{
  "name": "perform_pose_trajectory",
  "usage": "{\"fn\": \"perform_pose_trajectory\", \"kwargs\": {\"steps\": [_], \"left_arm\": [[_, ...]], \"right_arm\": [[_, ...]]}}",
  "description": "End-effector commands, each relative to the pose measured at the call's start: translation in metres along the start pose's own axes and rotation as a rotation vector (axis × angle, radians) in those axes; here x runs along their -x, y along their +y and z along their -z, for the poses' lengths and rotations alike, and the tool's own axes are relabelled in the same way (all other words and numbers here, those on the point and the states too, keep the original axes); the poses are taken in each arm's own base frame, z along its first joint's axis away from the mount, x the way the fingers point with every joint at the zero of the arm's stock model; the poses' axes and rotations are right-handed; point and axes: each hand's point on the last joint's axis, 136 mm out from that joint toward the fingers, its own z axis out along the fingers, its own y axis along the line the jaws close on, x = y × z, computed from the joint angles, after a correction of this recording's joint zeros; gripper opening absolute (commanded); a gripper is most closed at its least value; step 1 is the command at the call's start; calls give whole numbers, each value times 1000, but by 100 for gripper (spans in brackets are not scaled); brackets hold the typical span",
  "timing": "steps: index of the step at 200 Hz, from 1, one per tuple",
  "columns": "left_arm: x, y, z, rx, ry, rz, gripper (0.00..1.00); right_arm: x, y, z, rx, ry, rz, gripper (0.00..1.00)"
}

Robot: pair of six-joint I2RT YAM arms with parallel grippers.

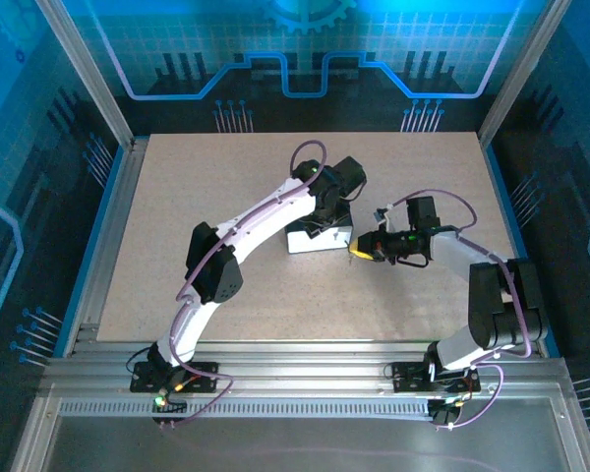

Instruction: Unlock the padlock with the key

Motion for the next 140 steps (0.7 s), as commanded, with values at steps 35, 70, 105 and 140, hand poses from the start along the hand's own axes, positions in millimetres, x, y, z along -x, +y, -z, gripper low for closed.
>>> {"fn": "perform_pose_trajectory", "kwargs": {"steps": [35,70,105,140], "left_arm": [[15,33,9,74,26,-107,51],[21,40,17,77,27,-145,55],[29,31,14,28,43,-141,56],[34,20,12,-17,53,-159,56]], "right_arm": [[-4,6,-16,5,45,22,0],[-5,7,-23,-9,57,24,0],[-5,9,-27,-13,66,27,0],[-10,17,-32,-9,79,37,0]]}}
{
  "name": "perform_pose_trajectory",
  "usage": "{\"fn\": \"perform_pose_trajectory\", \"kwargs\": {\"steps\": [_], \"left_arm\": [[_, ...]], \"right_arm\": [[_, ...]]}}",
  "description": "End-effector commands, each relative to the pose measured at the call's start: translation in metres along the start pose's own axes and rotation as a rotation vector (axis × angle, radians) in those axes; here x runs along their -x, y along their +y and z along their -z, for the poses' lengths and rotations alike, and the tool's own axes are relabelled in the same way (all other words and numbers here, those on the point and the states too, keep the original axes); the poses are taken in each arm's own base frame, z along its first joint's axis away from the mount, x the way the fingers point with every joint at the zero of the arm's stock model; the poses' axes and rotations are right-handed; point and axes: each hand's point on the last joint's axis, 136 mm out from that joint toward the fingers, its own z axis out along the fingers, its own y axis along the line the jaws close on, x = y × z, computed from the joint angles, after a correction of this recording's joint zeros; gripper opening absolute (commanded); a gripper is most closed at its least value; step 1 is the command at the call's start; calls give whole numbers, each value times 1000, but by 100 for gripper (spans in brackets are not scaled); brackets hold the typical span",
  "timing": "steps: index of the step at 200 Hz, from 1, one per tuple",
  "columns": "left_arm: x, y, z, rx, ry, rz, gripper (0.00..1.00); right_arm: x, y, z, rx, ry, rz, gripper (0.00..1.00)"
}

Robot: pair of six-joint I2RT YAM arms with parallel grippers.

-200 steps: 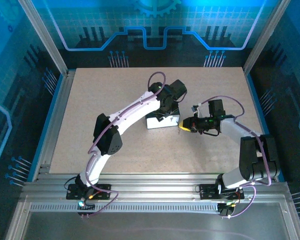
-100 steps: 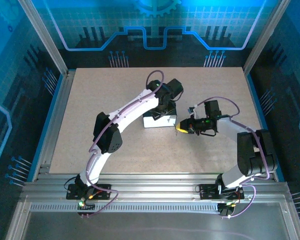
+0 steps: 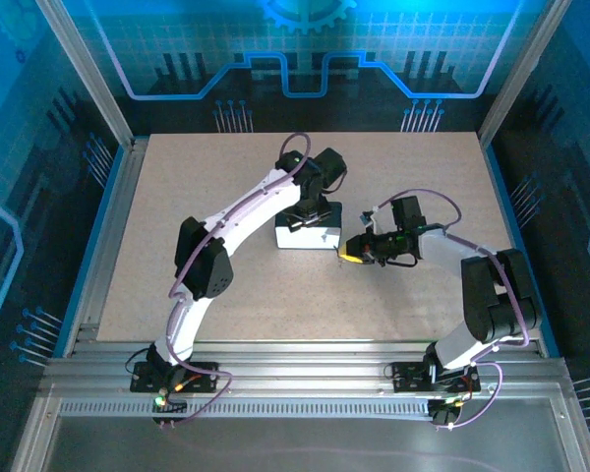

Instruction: Unlock the padlock with the key

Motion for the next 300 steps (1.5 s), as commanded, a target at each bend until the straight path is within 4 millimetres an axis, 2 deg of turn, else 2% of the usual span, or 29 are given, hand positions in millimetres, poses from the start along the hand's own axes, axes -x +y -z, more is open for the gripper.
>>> {"fn": "perform_pose_trajectory", "kwargs": {"steps": [1,37,82,108,135,171,209,253,300], "left_arm": [[6,-7,14,-61,6,-31,56],[5,-13,5,-74,33,-55,55],[2,-14,-2,-67,48,-66,45],[2,-15,0,-78,47,-59,39],[0,-23,3,-123,61,-46,37],[-4,-29,0,-172,82,-23,35],[-2,-27,-5,-195,106,-8,35],[0,-28,-4,-220,121,-6,35],[4,-23,-5,-211,124,0,35]], "right_arm": [[3,11,-6,8,5,26,0],[-3,15,-12,0,22,33,0],[-10,32,-9,11,19,56,0],[-11,45,-2,31,-2,65,0],[-3,61,-3,77,-48,21,0],[19,77,-12,154,-118,-86,0],[40,74,-21,195,-115,-148,0],[52,65,-24,206,-141,-178,0],[50,63,-16,200,-160,-180,0]]}}
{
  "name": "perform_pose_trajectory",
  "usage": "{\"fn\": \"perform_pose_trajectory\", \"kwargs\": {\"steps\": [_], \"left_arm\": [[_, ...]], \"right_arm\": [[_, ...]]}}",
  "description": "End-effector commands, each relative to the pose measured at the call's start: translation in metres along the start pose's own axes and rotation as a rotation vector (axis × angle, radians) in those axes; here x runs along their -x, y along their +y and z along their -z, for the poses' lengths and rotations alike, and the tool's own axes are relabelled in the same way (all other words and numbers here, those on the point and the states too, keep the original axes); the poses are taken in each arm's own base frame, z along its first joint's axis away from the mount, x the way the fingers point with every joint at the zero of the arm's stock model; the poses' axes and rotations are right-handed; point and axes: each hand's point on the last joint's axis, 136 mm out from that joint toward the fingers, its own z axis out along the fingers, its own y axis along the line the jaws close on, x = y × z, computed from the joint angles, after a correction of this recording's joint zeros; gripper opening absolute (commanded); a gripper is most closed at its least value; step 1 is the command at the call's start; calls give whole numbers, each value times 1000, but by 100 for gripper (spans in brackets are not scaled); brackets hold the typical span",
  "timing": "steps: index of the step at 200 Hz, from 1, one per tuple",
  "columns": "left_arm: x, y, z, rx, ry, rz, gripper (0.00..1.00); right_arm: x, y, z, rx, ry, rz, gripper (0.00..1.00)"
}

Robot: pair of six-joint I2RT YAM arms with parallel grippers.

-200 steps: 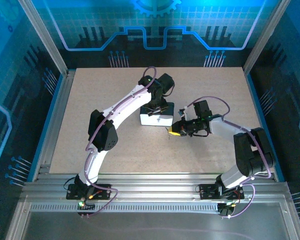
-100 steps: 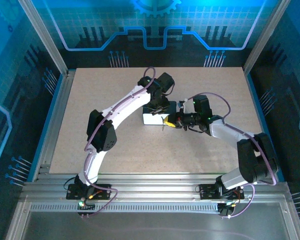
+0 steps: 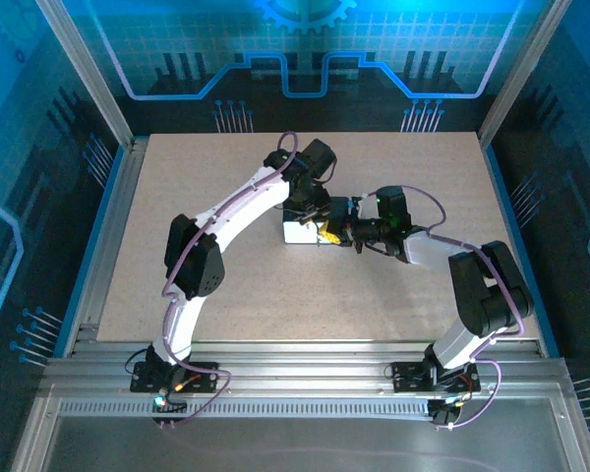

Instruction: Unlock the padlock with the key

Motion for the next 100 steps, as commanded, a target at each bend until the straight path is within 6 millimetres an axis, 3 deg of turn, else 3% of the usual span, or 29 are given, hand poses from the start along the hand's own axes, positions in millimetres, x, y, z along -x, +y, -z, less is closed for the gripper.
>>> {"fn": "perform_pose_trajectory", "kwargs": {"steps": [1,70,100], "left_arm": [[-1,8,-2,9,24,22,35],[1,7,-2,4,19,39,35],[1,6,-3,0,23,43,34]], "right_arm": [[5,11,8,32,-31,29,0],[5,1,33,25,-51,14,0],[8,6,30,33,-41,31,0]]}}
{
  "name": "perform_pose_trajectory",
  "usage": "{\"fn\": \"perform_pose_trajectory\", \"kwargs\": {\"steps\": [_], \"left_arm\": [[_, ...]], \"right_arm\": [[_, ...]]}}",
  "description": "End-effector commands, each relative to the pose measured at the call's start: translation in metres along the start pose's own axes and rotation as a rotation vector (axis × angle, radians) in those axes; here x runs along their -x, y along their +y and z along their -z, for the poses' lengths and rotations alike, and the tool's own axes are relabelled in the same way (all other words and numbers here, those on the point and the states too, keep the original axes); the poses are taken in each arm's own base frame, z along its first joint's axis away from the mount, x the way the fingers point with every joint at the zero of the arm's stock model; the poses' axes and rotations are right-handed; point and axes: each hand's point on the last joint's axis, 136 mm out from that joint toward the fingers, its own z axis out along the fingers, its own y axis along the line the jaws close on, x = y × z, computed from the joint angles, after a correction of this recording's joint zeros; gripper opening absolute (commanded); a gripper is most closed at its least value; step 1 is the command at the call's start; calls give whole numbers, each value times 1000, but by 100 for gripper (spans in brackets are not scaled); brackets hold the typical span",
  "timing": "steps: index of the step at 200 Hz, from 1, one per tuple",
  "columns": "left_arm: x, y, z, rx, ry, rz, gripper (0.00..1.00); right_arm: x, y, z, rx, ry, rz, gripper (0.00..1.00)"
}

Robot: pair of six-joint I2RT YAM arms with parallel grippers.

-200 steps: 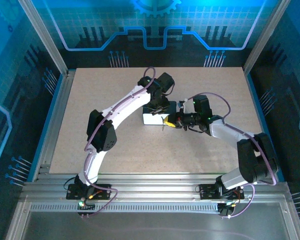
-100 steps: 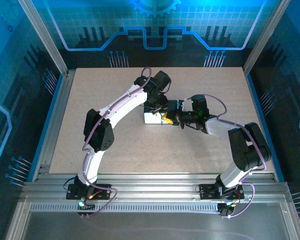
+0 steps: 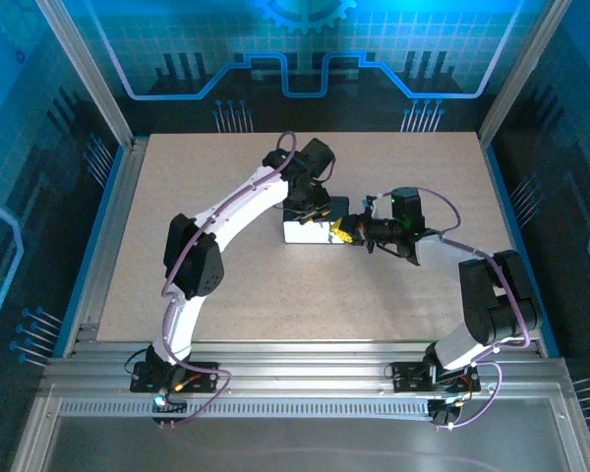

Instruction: Unlock the padlock with the key

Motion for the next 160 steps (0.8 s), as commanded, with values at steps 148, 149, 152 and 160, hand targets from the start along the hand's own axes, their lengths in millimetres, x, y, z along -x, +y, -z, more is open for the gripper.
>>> {"fn": "perform_pose_trajectory", "kwargs": {"steps": [148,149,152,160], "left_arm": [[-1,11,-3,10,15,41,35],[-1,11,-3,9,14,40,35],[-2,11,-3,11,16,40,35],[-1,12,-3,10,16,40,34]], "right_arm": [[1,10,-23,22,52,42,0],[1,10,-23,21,52,42,0],[1,10,-23,21,50,42,0],[2,9,-22,20,47,41,0]]}}
